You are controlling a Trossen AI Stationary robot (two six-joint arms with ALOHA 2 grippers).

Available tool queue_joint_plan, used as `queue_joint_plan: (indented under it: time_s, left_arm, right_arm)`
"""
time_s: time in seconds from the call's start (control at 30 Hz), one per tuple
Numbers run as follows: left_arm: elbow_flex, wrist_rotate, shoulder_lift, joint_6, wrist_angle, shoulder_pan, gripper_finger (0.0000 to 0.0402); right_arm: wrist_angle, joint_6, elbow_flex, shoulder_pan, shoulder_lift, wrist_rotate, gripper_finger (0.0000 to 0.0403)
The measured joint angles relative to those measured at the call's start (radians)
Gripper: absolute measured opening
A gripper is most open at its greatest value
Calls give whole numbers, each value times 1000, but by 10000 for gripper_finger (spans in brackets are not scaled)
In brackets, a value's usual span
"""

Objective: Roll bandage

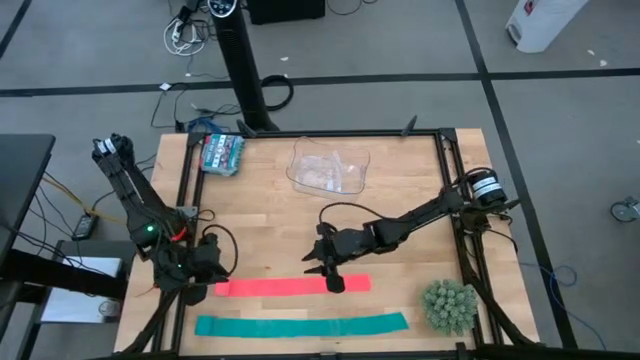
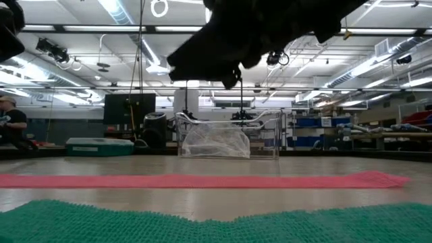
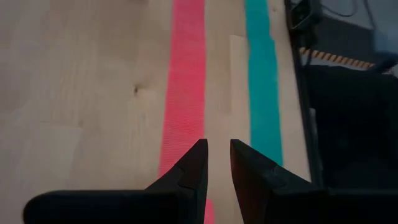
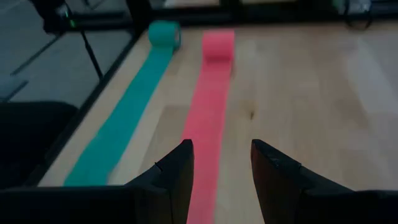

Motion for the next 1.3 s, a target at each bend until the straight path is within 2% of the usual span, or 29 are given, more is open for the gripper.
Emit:
queue_joint_plan:
  time_s: [0.3,0.53,0.7,0.93,1.13,1.3]
  left_arm:
    - [0,-102,105,6,-4,0,74]
    - [0,-187,146,7,0,1,74]
    - [0,-233,146,14,5,1,74]
    - [-1,-273,146,121,108,1,74]
    - [-1,-312,146,212,185,2,74]
    - [-1,-320,146,220,214,2,74]
  right_arm:
    - [-107,-3,1,12,18,16,151]
    - [-388,-57,115,47,35,63,151]
    - [-426,-108,148,64,33,84,151]
    - [-457,-92,149,63,33,78,151]
    - [-464,-80,149,67,54,33,151]
    - [-479,-70,149,83,95,30,151]
